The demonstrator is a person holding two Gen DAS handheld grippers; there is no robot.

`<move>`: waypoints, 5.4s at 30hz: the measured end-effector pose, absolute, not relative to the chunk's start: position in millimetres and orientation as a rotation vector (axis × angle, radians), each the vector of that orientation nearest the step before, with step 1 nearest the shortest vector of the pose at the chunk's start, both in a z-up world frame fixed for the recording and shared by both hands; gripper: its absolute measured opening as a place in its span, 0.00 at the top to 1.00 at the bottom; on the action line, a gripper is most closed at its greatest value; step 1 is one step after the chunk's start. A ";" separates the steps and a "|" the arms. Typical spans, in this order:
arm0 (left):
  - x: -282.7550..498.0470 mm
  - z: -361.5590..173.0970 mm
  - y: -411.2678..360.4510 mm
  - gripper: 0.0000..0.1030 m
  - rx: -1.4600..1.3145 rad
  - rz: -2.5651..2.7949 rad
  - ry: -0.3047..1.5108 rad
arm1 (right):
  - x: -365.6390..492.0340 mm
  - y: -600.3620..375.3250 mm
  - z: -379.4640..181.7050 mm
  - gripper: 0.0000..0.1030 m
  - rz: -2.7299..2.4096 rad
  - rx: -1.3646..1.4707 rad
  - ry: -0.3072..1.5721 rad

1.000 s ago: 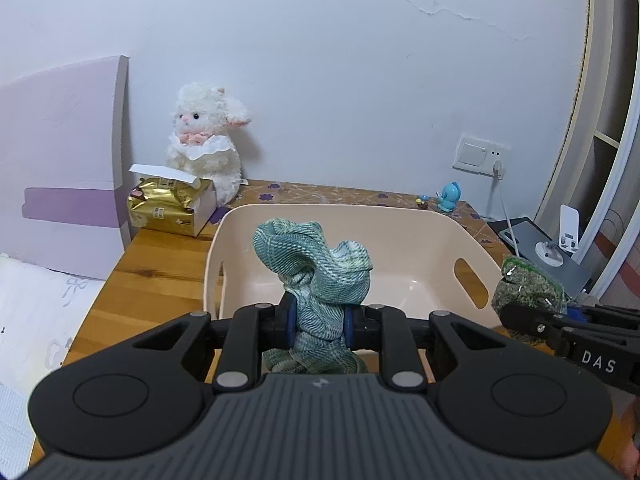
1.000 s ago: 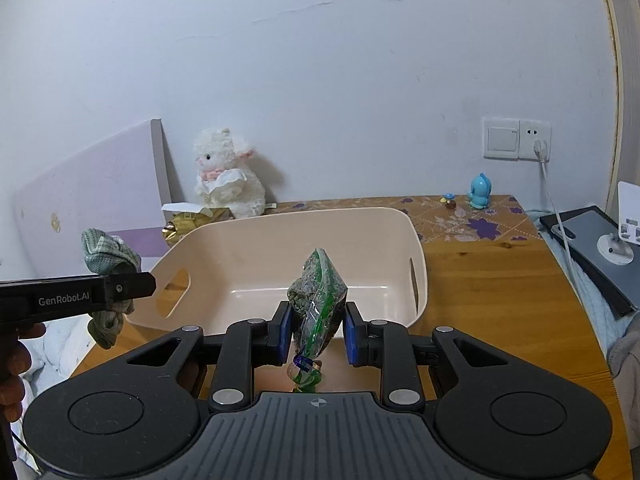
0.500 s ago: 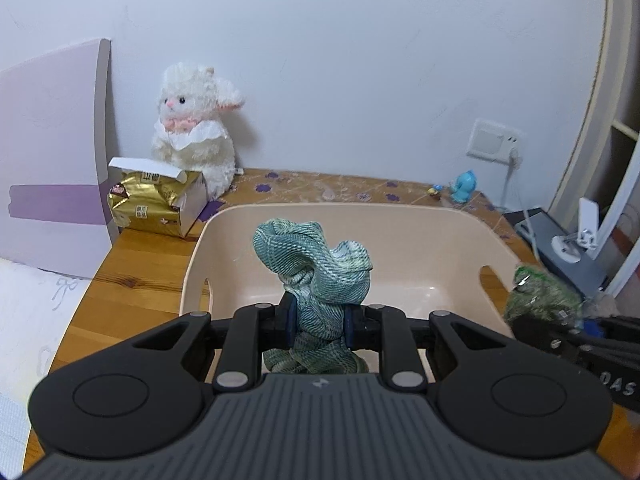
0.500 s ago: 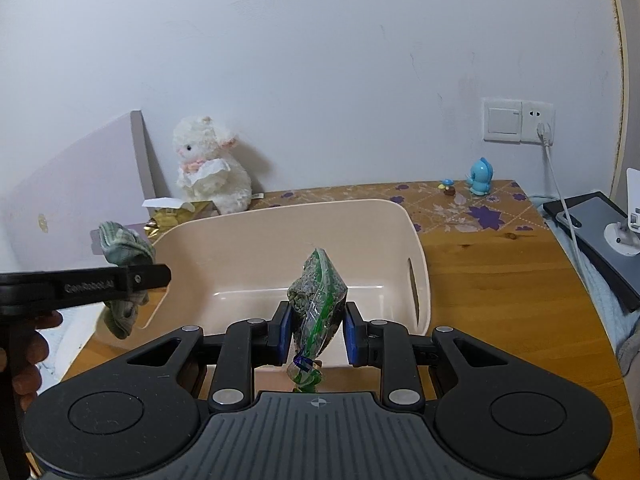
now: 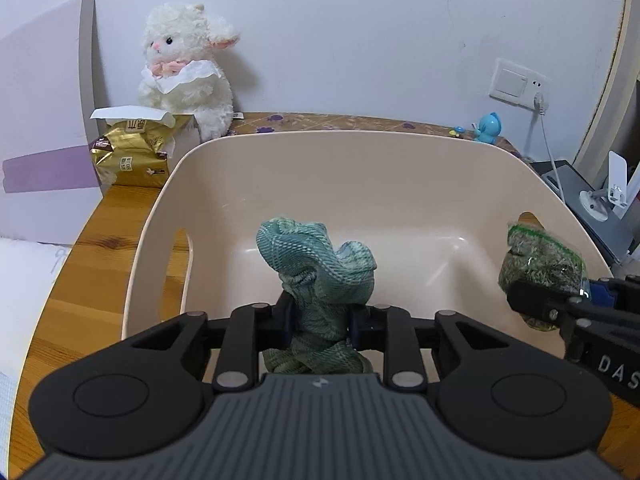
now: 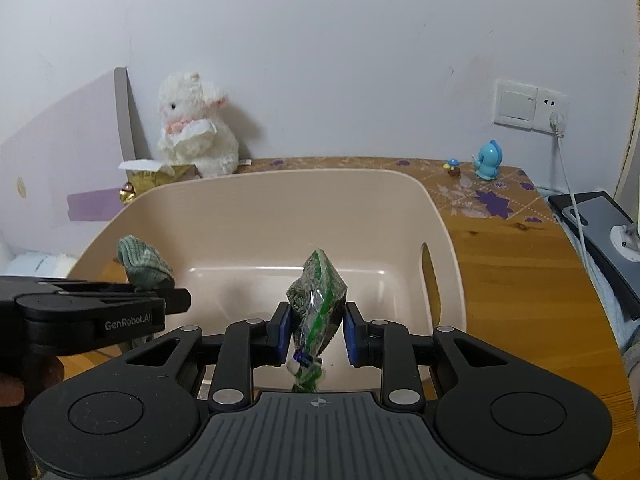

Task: Organize objects
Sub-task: 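Lift both items over the basket and open both tools to drop them, then move both tools back toward the remaining boxes on the table, then grasp the white box with the left tool while the right tool grasps the black cube box, then carry both boxes over the basket and release them inside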

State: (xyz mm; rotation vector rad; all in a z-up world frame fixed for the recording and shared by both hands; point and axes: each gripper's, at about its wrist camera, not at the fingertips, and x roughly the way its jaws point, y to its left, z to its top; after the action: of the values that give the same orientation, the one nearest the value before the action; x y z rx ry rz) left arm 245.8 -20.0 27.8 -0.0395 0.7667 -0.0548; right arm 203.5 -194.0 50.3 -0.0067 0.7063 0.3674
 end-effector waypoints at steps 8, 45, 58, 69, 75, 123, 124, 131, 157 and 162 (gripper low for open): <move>220.3 48.1 -18.5 0.21 -0.006 -0.034 0.707 | 182.9 -203.8 63.8 0.29 0.372 -0.015 0.658; 96.0 -26.8 0.5 0.10 -0.052 -0.036 0.947 | 131.1 -211.9 -2.8 0.00 0.438 -0.229 0.849; 103.5 -42.6 -5.3 0.00 0.011 -0.006 0.929 | 150.9 -200.9 -27.8 0.03 0.439 -0.229 0.842; 99.7 -41.8 -4.7 0.00 0.002 0.002 0.895 | 153.8 -197.4 -36.8 0.27 0.445 -0.202 0.805; 95.4 -38.5 -4.7 0.12 -0.003 0.027 0.877 | 151.7 -203.0 -34.5 0.57 0.468 -0.208 0.790; 86.9 49.2 23.0 0.39 -0.069 0.027 0.609 | 117.3 -230.6 72.6 0.72 0.494 -0.055 0.591; 89.6 52.5 22.2 0.39 -0.066 0.027 0.601 | 119.2 -229.5 76.7 0.72 0.495 -0.053 0.582; 115.8 75.6 18.0 0.39 -0.080 0.008 0.554 | 133.0 -215.7 96.5 0.72 0.495 -0.041 0.540; 214.9 43.0 -14.7 0.39 0.019 0.051 0.700 | 210.4 -159.4 79.4 0.72 0.444 -0.091 0.622; 214.1 37.1 -16.6 0.39 0.058 0.049 0.723 | 215.3 -149.6 55.4 0.72 0.439 -0.129 0.686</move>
State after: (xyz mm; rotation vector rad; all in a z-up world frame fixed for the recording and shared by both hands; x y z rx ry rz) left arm 214.1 -16.6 37.1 0.0583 0.7226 0.0493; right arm 215.3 -149.6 55.4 -0.1288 0.6859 0.4391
